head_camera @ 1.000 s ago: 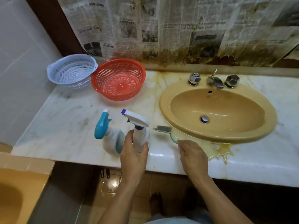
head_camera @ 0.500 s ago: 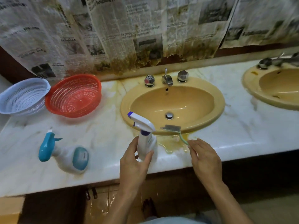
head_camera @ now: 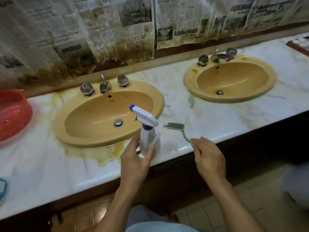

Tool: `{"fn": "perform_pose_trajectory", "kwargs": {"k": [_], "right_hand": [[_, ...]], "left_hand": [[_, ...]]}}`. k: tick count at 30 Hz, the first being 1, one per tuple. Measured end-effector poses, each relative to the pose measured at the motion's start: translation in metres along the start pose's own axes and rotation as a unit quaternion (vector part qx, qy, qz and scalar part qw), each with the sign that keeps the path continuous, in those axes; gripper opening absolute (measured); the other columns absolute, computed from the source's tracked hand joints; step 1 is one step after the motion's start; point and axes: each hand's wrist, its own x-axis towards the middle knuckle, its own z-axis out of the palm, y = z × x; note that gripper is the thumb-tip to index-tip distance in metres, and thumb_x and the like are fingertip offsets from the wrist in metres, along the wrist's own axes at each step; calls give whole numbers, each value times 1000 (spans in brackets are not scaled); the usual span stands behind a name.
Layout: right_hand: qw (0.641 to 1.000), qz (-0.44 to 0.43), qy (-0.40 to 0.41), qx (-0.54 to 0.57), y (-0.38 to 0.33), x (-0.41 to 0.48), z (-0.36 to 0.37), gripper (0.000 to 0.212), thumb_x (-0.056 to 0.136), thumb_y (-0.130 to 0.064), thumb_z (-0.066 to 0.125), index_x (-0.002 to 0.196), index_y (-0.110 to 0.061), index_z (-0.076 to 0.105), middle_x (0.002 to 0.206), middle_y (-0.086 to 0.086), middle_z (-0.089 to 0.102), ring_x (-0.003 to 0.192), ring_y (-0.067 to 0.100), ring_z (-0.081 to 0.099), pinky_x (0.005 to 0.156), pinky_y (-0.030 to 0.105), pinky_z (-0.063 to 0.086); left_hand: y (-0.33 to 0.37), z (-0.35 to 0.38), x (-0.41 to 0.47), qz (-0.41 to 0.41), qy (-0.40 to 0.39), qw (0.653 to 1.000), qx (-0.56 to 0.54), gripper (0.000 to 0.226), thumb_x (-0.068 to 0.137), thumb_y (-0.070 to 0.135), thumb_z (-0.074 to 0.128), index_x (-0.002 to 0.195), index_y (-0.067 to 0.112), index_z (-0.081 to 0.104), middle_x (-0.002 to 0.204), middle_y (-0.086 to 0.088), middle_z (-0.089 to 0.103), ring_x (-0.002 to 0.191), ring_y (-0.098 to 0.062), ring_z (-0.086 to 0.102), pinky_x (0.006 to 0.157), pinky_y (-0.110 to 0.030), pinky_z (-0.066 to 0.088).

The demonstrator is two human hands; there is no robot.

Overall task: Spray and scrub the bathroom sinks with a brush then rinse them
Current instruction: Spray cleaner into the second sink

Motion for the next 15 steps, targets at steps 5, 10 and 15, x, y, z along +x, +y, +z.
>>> {"fn": "perform_pose_trajectory", "kwargs": {"k": [5, 10, 15], "right_hand": [[1000, -8, 1, -5, 35, 33, -15, 23, 91, -12, 74, 113, -13, 78, 111, 3, 76, 119, 25, 66, 95, 42, 54], [999, -27, 13, -12, 70, 86, -8, 22, 89, -7, 76, 110, -12, 79, 109, 3, 77, 117, 26, 67, 93, 42, 55], [999, -47, 6, -22, 102, 142, 8, 23, 85, -6, 80, 106, -16, 81, 107, -1, 77, 114, 22, 69, 90, 35, 55]], "left_hand": [[17, 42, 19, 9, 3, 1000, 9, 53, 90, 32, 79, 140, 33, 59, 126, 26, 66, 117, -3, 63, 92, -37, 59], [24, 84, 55, -1, 10, 1000, 4, 56, 89, 37, 80, 141, 35, 58, 127, 25, 66, 117, -4, 64, 92, -38, 59], [30, 129, 96, -12, 21, 999, -23, 54, 90, 35, 80, 140, 33, 59, 129, 21, 67, 117, -8, 65, 93, -38, 59]]}}
